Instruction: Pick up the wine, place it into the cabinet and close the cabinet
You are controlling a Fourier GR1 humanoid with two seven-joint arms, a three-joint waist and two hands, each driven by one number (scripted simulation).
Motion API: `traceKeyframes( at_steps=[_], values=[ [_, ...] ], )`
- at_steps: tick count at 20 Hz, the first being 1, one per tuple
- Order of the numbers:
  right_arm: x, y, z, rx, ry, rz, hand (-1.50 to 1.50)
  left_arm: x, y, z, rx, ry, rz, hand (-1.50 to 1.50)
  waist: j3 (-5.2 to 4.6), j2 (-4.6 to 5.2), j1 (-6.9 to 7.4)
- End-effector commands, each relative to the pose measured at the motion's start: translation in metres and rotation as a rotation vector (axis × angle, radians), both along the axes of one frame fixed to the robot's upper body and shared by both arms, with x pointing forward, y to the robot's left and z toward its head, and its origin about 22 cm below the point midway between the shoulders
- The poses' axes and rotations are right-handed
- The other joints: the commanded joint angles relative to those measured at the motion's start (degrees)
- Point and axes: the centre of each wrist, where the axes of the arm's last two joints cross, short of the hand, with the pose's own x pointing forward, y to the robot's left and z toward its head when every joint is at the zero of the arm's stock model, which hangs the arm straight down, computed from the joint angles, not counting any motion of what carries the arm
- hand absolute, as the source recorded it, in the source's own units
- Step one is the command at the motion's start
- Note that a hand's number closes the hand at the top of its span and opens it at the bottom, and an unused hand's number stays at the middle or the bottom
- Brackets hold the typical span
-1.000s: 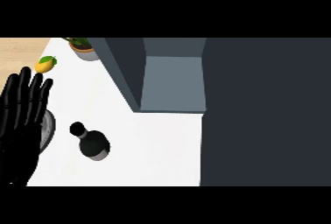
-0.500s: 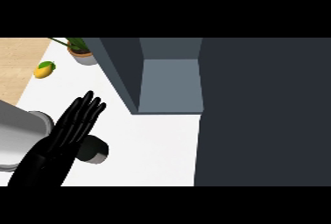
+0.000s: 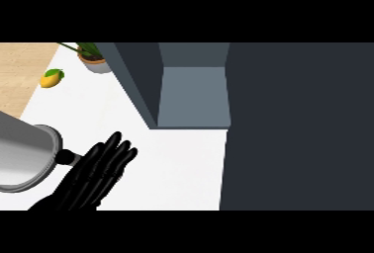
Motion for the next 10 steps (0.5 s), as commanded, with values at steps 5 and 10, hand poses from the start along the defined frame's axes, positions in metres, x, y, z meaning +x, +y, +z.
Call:
traceKeyframes(
  at_steps=[5, 10],
  values=[
    [-0.006, 0.008, 0.019, 0.019, 0.002, 0.003, -1.5, -0.038, -0.022, 0.029, -0.018, -0.006, -0.016, -1.5, 0.02, -0.05, 0.24],
    [-0.021, 0.004, 0.034, -0.012, 0.001, 0.013, -1.5, -0.031, -0.035, 0.029, -0.014, 0.006, 0.003, -1.5, 0.03, -0.03, -0.13]
  ],
)
